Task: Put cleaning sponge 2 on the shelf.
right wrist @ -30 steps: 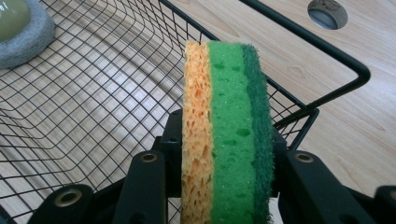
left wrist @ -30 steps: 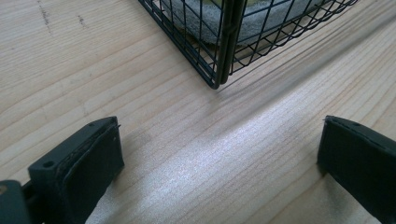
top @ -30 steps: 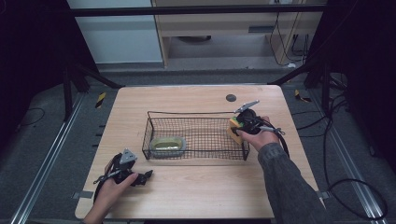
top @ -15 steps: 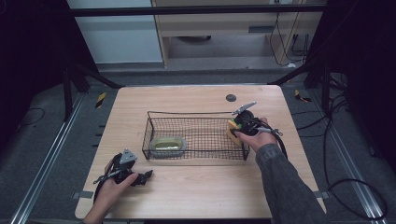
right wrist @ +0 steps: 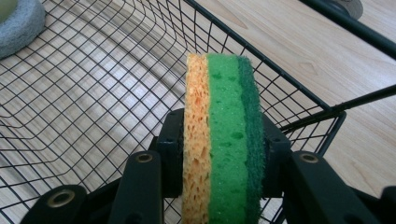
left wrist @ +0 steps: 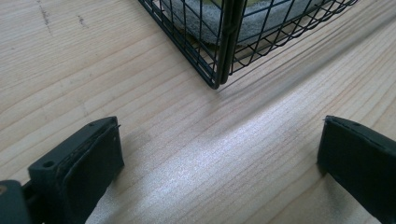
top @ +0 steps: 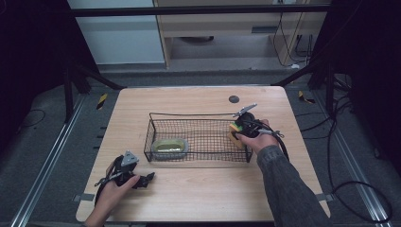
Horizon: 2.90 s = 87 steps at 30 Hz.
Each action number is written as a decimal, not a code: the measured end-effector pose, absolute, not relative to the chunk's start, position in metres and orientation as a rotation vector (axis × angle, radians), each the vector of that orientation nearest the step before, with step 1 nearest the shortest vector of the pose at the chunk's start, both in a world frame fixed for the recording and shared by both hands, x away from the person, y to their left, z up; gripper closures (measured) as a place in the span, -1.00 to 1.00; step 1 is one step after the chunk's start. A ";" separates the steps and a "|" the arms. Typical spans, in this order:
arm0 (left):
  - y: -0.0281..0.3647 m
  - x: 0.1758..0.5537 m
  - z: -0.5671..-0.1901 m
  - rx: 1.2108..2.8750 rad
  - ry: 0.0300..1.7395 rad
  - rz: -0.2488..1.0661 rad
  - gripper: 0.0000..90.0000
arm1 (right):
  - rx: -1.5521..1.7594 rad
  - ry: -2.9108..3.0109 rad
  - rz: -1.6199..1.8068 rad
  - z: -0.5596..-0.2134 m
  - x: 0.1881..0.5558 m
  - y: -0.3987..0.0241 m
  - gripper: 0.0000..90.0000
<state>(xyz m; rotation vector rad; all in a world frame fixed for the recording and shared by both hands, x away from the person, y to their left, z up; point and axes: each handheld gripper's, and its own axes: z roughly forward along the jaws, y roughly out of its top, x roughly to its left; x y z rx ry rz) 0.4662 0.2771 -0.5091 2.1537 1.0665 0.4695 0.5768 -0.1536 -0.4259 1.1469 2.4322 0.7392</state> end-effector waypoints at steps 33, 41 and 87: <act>0.277 0.467 -0.509 2.156 1.062 0.471 -1.00 | 1.105 2.441 0.792 -0.411 0.558 -0.140 0.32; 0.277 0.466 -0.509 2.155 1.065 0.469 -1.00 | 1.096 2.472 0.807 -0.413 0.558 -0.128 0.21; 0.277 0.467 -0.509 2.156 1.061 0.467 -1.00 | 1.098 2.482 0.830 -0.412 0.555 -0.113 -0.53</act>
